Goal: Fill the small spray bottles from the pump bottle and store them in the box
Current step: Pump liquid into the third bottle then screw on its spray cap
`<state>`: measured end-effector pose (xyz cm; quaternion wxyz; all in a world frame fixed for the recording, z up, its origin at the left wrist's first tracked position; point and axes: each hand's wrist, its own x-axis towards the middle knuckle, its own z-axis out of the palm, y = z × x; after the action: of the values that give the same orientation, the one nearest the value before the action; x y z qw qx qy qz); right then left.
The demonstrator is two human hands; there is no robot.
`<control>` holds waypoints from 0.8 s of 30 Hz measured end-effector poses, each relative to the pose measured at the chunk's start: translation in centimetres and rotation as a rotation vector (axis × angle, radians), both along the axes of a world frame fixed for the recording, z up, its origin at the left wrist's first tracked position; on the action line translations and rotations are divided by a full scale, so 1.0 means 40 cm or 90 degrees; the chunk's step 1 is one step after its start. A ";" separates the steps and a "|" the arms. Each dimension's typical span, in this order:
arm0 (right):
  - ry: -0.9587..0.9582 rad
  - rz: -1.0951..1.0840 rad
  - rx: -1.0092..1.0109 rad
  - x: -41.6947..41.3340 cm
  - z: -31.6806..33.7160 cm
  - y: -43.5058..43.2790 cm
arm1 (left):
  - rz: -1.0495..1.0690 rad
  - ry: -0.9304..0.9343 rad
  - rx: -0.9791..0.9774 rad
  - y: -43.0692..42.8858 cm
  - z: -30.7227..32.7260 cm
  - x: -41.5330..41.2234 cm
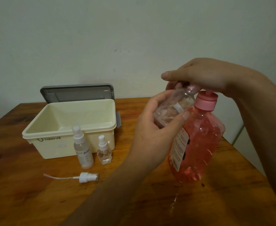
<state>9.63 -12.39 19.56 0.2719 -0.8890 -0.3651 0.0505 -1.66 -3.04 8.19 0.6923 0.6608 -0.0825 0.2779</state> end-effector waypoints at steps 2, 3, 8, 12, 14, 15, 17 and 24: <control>0.001 -0.004 0.003 0.002 0.003 -0.001 | -0.002 -0.001 0.003 -0.001 0.001 -0.001; 0.003 -0.006 0.005 0.002 0.008 -0.001 | -0.002 -0.001 0.000 -0.002 0.003 -0.001; -0.004 -0.006 -0.007 -0.001 0.025 -0.002 | 0.006 -0.004 -0.003 0.001 0.011 0.000; 0.001 -0.003 0.001 0.003 0.007 0.004 | 0.015 0.007 0.010 0.003 0.004 0.001; 0.000 -0.003 0.006 0.003 0.000 0.002 | 0.018 0.008 0.016 0.003 0.001 0.000; -0.002 -0.004 0.007 0.004 -0.003 0.002 | 0.016 0.006 0.016 0.004 -0.001 0.001; -0.008 -0.008 0.006 0.002 0.001 0.000 | 0.012 0.004 0.019 0.003 0.001 0.000; -0.007 -0.030 -0.018 -0.010 0.023 -0.004 | 0.013 0.000 0.023 0.005 0.016 -0.006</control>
<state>9.24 -12.56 20.48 0.2585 -0.9014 -0.3446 0.0444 -1.91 -2.83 8.81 0.6776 0.6738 -0.0809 0.2833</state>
